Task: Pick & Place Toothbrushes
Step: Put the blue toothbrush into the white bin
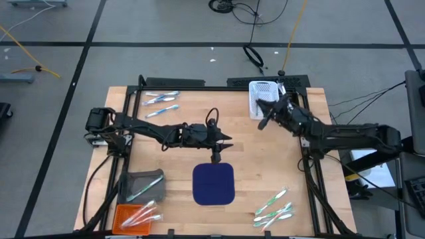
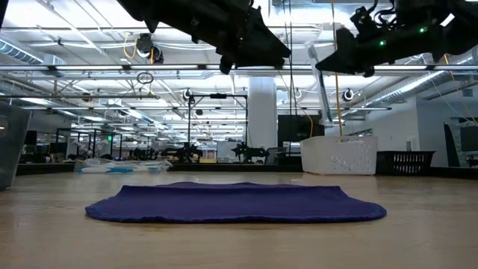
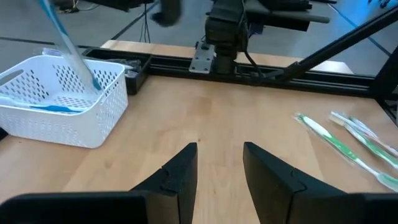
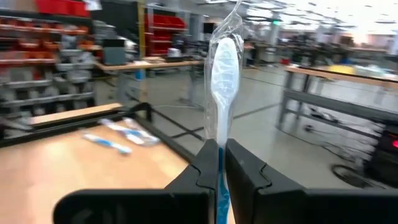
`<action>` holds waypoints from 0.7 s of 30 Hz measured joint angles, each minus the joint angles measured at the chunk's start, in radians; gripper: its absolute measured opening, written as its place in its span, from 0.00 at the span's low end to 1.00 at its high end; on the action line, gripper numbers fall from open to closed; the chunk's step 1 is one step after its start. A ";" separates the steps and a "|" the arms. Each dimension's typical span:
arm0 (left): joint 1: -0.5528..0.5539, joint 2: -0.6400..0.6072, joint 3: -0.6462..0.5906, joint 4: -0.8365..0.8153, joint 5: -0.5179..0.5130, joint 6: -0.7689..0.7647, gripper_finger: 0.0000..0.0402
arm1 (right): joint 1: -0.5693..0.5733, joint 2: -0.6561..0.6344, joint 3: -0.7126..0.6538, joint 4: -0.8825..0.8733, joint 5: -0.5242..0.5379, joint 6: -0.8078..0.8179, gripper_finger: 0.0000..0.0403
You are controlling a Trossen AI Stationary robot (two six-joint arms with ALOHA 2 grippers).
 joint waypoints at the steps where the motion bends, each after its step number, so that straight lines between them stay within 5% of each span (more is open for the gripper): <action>1: -0.002 0.000 0.000 0.000 0.000 0.000 0.32 | -0.023 -0.006 0.000 -0.012 -0.001 0.003 0.01; 13: -0.011 0.000 0.000 0.001 0.000 0.000 0.32 | -0.273 -0.014 0.000 -0.120 -0.007 0.014 0.01; 21: -0.011 0.000 0.000 0.002 0.000 0.001 0.32 | -0.407 0.020 0.000 -0.219 -0.107 0.067 0.01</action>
